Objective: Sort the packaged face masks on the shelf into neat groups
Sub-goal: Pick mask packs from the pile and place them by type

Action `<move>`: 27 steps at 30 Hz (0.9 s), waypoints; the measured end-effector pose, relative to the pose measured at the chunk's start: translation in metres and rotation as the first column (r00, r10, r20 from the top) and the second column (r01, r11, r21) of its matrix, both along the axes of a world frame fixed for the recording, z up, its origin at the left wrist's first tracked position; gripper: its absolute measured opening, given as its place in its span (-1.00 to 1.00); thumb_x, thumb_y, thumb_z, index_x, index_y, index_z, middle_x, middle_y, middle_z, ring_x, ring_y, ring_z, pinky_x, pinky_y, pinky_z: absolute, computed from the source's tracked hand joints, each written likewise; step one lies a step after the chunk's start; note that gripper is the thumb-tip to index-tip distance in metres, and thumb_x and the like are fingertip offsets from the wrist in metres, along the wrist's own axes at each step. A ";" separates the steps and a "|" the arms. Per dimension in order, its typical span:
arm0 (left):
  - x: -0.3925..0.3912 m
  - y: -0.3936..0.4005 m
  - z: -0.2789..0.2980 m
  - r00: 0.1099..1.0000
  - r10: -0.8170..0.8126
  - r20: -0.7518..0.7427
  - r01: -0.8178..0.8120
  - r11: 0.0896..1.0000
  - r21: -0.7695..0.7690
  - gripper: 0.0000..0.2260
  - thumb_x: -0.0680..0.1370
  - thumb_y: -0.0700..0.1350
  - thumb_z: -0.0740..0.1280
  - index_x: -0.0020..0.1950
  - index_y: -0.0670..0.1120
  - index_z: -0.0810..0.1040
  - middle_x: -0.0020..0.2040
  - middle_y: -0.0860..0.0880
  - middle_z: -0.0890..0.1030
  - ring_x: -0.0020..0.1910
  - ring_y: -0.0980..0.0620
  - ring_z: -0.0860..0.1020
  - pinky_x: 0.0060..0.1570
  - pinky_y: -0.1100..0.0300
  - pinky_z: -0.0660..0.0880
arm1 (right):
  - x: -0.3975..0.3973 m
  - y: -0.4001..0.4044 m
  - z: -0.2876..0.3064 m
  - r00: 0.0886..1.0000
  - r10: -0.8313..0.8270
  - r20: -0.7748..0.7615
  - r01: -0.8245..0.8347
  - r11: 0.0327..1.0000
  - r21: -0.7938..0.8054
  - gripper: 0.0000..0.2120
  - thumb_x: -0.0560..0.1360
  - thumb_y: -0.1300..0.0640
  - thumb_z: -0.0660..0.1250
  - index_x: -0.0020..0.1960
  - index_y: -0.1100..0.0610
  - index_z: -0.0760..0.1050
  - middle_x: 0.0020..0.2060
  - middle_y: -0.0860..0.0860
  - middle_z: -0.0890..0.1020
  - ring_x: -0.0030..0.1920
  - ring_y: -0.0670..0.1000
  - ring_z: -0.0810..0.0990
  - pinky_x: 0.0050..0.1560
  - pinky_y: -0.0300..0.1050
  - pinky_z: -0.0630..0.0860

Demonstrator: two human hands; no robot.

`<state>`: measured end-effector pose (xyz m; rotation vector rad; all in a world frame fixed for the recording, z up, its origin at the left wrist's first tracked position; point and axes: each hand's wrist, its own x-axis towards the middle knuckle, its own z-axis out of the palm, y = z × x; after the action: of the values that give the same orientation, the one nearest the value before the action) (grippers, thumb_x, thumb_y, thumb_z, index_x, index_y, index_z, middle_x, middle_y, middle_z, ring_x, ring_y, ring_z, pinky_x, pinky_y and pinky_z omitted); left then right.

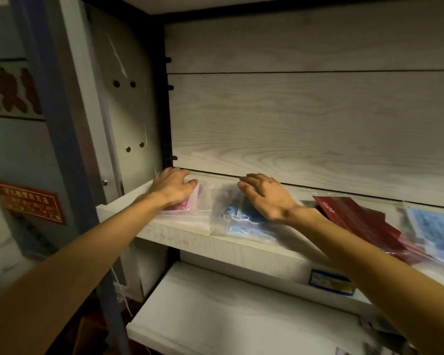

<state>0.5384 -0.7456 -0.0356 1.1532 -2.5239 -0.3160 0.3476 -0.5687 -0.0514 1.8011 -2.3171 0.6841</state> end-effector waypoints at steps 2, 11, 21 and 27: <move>-0.009 0.022 0.003 0.999 -0.048 0.025 0.049 0.997 -0.062 -0.48 0.68 0.20 0.14 0.57 -0.02 0.32 0.58 -0.09 0.32 0.56 -0.12 0.25 0.55 -0.06 0.13 | -0.011 0.015 0.001 0.998 -0.068 -0.002 0.068 0.997 0.033 -0.47 0.69 -0.20 -0.01 0.53 0.05 0.34 0.55 0.07 0.33 0.57 0.12 0.21 0.56 0.10 0.12; -0.060 0.171 0.003 0.957 -0.291 0.009 0.289 0.946 -0.149 -0.50 0.67 0.19 0.18 0.52 -0.06 0.40 0.50 -0.10 0.42 0.47 -0.13 0.38 0.44 0.06 0.25 | -0.034 0.155 0.001 0.981 -0.189 -0.055 0.187 0.982 -0.035 -0.33 0.64 -0.24 0.10 0.60 0.14 0.16 0.53 0.15 0.32 0.52 0.14 0.23 0.49 0.02 0.19; -0.111 0.399 -0.011 0.872 -0.488 0.020 0.476 0.839 -0.264 -0.55 0.63 0.19 0.23 0.44 -0.01 0.44 0.39 -0.08 0.50 0.34 -0.14 0.47 0.29 0.01 0.42 | -0.047 0.404 -0.004 0.954 -0.287 -0.091 0.274 0.952 -0.133 -0.34 0.65 -0.16 0.19 0.62 0.09 0.07 0.49 0.11 0.39 0.42 0.14 0.41 0.35 0.06 0.38; -0.149 0.546 -0.024 0.749 -0.662 0.010 0.634 0.713 -0.300 -0.58 0.62 0.18 0.25 0.42 0.03 0.45 0.36 -0.01 0.55 0.28 -0.09 0.54 0.11 0.04 0.48 | -0.063 0.575 -0.018 0.925 -0.360 -0.123 0.351 0.932 -0.087 -0.47 0.61 -0.02 0.28 0.53 0.03 0.25 0.36 0.04 0.53 0.29 0.10 0.53 0.28 0.07 0.50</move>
<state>0.3896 -0.1997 -0.0597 0.0920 -2.6845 -0.1543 0.2845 0.0065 -0.0691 1.3007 -2.4051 0.5500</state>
